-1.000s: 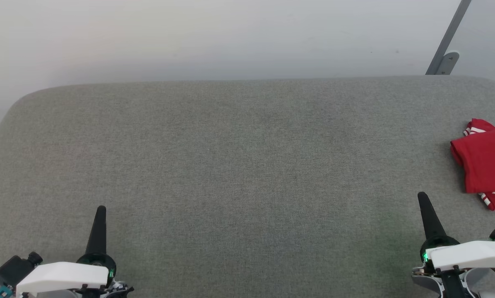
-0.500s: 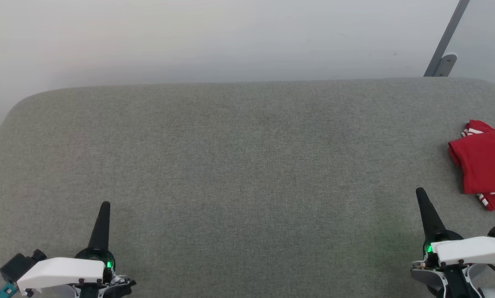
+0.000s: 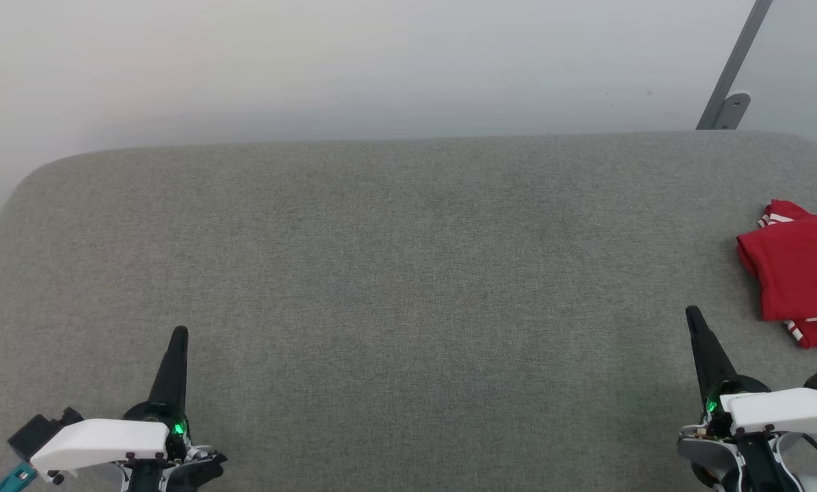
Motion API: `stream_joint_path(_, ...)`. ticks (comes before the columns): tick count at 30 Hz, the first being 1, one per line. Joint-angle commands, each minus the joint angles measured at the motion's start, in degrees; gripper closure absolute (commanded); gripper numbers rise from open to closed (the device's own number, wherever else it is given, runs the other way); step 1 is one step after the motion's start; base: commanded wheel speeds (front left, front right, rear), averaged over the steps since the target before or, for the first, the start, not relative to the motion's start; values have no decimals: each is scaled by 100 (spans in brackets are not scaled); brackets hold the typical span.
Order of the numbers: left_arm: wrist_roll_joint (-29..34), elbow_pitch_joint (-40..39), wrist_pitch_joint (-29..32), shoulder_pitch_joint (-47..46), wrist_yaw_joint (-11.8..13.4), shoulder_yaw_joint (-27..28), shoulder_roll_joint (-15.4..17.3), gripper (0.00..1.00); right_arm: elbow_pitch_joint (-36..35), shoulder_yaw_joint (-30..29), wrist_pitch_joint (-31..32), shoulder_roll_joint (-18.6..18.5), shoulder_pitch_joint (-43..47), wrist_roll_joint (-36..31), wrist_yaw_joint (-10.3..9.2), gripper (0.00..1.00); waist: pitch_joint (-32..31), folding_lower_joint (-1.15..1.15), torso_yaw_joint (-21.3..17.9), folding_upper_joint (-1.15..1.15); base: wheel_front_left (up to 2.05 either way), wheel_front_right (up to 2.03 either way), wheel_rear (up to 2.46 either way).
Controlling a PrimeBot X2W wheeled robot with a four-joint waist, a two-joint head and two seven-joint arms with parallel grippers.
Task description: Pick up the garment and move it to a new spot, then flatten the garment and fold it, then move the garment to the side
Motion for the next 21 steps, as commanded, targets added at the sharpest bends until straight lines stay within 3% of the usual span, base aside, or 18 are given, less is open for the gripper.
stream_joint_path(1, -150, 1, 50, -132, -26, 20, 12, 100, 0, -8, 53, 16, -102, 143, 0, 100, -6, 0, -2, 0, 0, 0, 0)
stream_joint_path(21, -889, 137, 290, -265, -30, 46, -46, 100, 43, -89, 270, 89, -176, 872, 0, 100, -69, 0, -25, 0, 0, 0, 0)
